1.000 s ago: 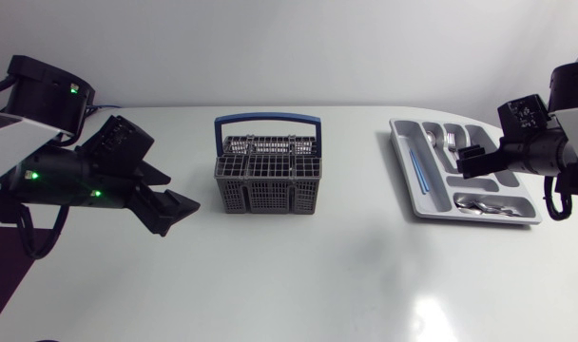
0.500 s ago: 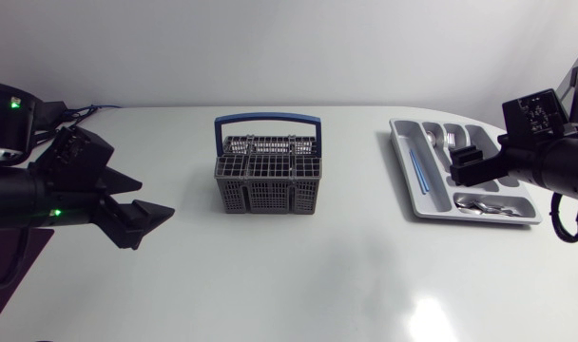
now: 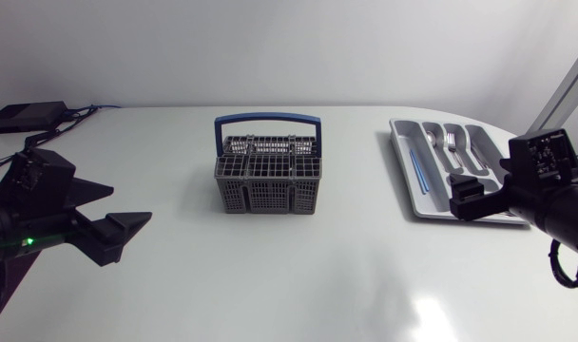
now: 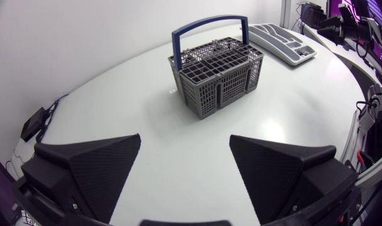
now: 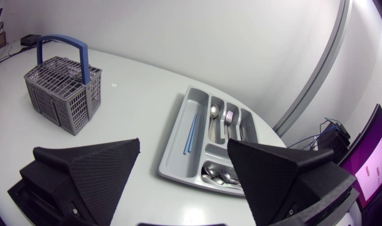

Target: Unload the cutlery basket into the drawer organizer.

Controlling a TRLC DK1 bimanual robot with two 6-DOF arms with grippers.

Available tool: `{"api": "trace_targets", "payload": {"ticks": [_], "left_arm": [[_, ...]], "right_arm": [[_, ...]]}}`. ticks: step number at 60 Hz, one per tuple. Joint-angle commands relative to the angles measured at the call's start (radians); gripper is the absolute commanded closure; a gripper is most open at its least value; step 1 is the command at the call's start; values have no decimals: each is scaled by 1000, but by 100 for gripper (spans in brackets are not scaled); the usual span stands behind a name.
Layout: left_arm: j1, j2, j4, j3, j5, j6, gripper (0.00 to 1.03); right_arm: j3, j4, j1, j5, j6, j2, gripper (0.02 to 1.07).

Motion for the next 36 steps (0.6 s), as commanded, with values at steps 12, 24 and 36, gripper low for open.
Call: {"api": "trace_targets", "payload": {"ticks": [12, 24, 36], "left_arm": [[135, -126, 113, -105, -13, -71, 4], [202, -182, 179, -172, -13, -101, 4], [197, -288, 245, -260, -42, -153, 4]], "right_arm": [[-141, 39, 9, -9, 128, -187, 7], [-201, 63, 20, -19, 140, -227, 7], [-261, 76, 4, -32, 149, -329, 7]]}}
